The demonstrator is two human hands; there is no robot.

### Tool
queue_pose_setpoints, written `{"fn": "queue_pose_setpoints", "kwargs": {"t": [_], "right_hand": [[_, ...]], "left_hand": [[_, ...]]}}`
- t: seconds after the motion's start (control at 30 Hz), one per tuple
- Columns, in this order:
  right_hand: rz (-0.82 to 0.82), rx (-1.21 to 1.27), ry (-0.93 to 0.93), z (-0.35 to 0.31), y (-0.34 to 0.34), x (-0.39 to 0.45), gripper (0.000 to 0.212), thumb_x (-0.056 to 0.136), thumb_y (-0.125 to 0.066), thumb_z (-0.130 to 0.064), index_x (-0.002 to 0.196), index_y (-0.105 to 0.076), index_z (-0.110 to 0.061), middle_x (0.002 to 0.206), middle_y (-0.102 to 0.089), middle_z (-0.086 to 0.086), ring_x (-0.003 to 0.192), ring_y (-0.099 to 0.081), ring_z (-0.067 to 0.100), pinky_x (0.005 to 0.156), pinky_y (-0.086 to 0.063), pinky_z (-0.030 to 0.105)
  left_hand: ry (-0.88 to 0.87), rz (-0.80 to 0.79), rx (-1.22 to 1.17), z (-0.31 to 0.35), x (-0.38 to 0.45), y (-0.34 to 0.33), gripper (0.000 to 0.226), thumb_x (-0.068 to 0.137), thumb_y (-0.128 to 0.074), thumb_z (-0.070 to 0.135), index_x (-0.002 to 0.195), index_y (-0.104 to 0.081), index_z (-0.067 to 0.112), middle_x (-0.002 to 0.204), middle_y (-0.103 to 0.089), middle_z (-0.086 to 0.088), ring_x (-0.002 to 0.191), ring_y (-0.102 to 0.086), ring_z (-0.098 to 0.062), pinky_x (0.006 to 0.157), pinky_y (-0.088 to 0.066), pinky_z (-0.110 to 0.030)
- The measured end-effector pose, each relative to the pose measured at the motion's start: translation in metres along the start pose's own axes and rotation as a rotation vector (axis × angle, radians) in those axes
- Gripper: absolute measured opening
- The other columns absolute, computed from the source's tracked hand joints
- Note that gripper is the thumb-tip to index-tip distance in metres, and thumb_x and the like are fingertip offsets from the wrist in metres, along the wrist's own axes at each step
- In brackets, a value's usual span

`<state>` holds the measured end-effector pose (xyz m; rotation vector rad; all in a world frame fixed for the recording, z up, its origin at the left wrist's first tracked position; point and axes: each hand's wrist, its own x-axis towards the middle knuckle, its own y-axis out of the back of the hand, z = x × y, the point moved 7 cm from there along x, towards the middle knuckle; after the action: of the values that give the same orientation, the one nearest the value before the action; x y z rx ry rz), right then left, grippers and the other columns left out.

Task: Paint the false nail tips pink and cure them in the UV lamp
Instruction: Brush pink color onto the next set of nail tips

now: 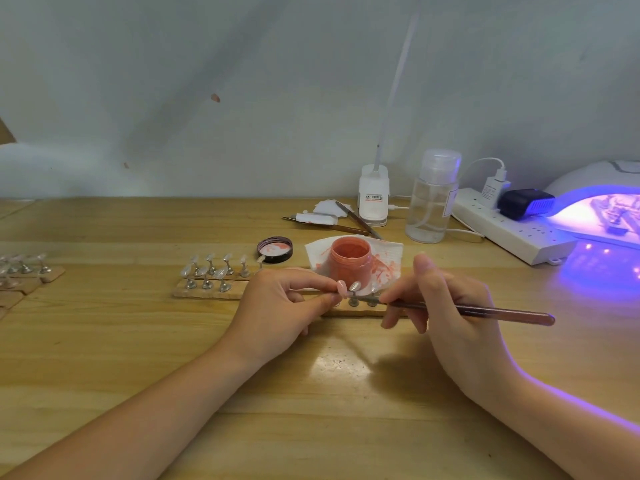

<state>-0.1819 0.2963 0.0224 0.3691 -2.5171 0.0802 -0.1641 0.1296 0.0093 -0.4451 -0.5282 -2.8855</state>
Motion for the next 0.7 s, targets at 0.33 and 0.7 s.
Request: {"fn": "queue_pose_setpoints", "kwargs": {"t": [0.33,0.7], "right_hand": [[0.113,0.036,-0.008,-0.002,0.009,0.000,0.048,0.086,-0.041,-0.042,0.060,-0.067,-0.011,0.045,-0.056,0.011,0.039,-0.046,0.004,0.045,-0.035,0.014],[-0.008,-0.155,0.115,-0.005,-0.001,-0.001,0.038,0.092,-0.036,-0.033,0.074,-0.066,-0.016,0.063,-0.064,-0.001,0.054,-0.054,-0.001,0.057,-0.037,0.006]], "left_hand": [[0.051,-0.007,0.000,-0.005,-0.001,0.000,0.004,0.070,-0.074,0.030,0.069,-0.070,0.032,0.064,-0.066,-0.015,0.040,-0.048,-0.007,0.039,-0.040,-0.019],[0.044,0.005,0.010,-0.003,-0.001,0.001,0.007,0.070,-0.076,0.022,0.068,-0.070,0.022,0.062,-0.067,0.009,0.038,-0.045,-0.004,0.042,-0.037,-0.014]]}}
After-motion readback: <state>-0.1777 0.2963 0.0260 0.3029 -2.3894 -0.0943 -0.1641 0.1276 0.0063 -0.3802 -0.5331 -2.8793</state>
